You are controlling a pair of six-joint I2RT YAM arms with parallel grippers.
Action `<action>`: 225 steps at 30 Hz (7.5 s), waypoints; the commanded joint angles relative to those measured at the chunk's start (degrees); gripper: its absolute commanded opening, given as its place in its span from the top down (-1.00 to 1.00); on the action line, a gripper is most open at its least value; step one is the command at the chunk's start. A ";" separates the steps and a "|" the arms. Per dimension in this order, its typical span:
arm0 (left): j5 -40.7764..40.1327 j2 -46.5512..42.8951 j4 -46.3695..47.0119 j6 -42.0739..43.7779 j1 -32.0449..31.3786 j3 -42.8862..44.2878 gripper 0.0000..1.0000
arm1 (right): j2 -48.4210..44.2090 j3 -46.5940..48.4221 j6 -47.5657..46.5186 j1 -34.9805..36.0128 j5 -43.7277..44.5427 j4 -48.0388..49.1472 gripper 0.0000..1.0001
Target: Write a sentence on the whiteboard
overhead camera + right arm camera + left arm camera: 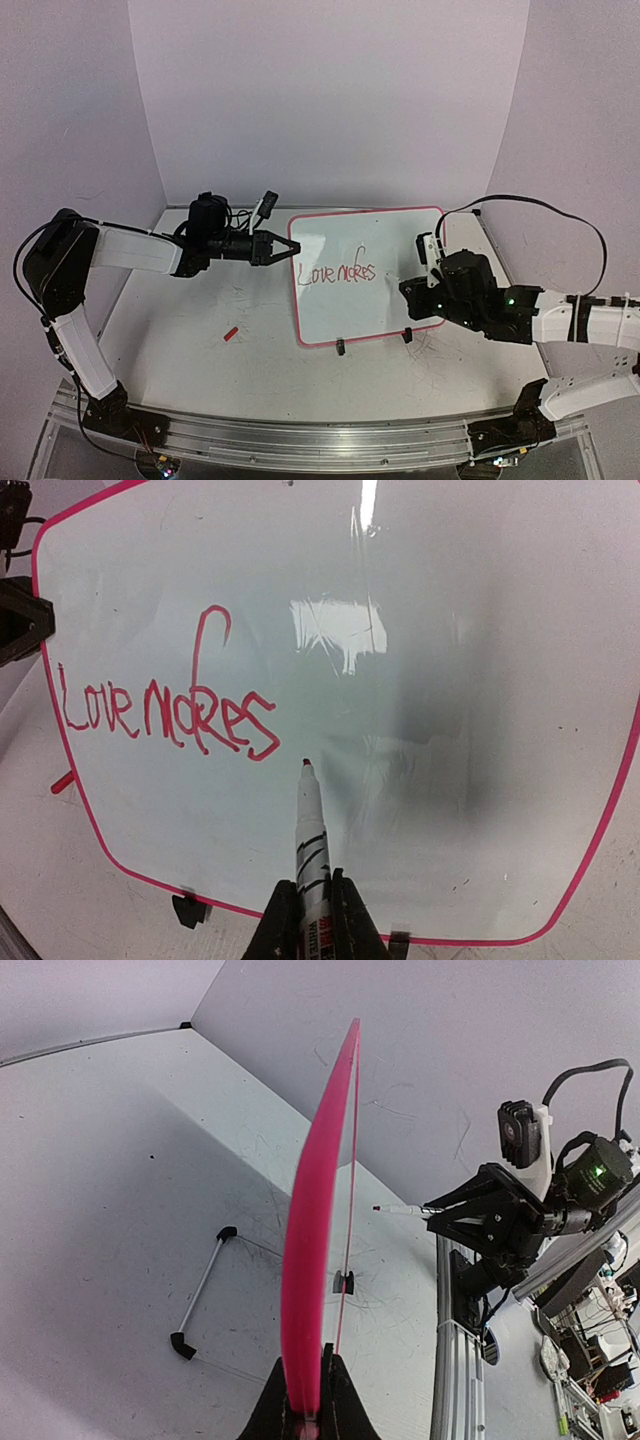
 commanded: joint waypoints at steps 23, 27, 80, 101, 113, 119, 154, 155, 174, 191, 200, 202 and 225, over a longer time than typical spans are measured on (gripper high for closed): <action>-6.03 0.43 -5.35 4.52 -0.16 0.87 1.00 | 5.37 6.31 -2.03 -2.76 4.15 4.45 1.00; -5.96 0.58 -5.45 4.52 -0.20 1.03 1.00 | 5.72 6.44 -2.25 -3.22 3.96 5.10 1.00; -6.10 0.30 -5.82 5.17 -0.17 0.65 1.00 | -0.39 1.17 3.87 -3.36 0.62 2.69 1.00; -5.86 -0.03 -6.04 5.66 -0.16 0.68 1.00 | 4.75 3.93 4.12 -4.56 4.05 3.84 1.00; -5.91 0.06 -6.18 5.66 -0.16 0.74 1.00 | 0.58 2.46 3.44 -4.62 1.02 3.84 1.00; -5.89 -0.12 -6.24 5.73 -0.14 0.81 1.00 | 1.47 1.53 4.19 -4.61 -0.24 3.52 1.00; -5.85 0.67 -6.56 6.10 -0.16 1.12 1.00 | 4.86 1.77 6.63 -4.56 1.40 -0.75 1.00; -5.87 0.67 -6.53 6.10 -0.16 1.07 1.00 | 4.86 1.70 6.79 -4.57 1.24 -0.91 1.00; -5.94 0.61 -6.60 6.17 -0.20 0.77 1.00 | 4.33 -1.37 9.45 -4.20 -0.50 -0.94 1.00; -6.17 0.50 -6.61 6.10 -0.16 0.82 1.00 | -1.77 1.95 7.52 -4.61 1.40 -0.94 1.00; -5.94 0.52 -6.70 6.02 -0.25 1.17 1.00 | 1.14 3.60 5.30 -5.65 2.75 2.09 1.00; -5.94 0.50 -6.75 6.10 -0.25 1.21 1.00 | 1.69 4.06 5.06 -5.99 2.82 2.67 1.00; -5.62 0.67 -6.79 6.61 -0.24 1.14 1.00 | 5.03 5.67 2.96 -6.72 1.87 2.49 1.00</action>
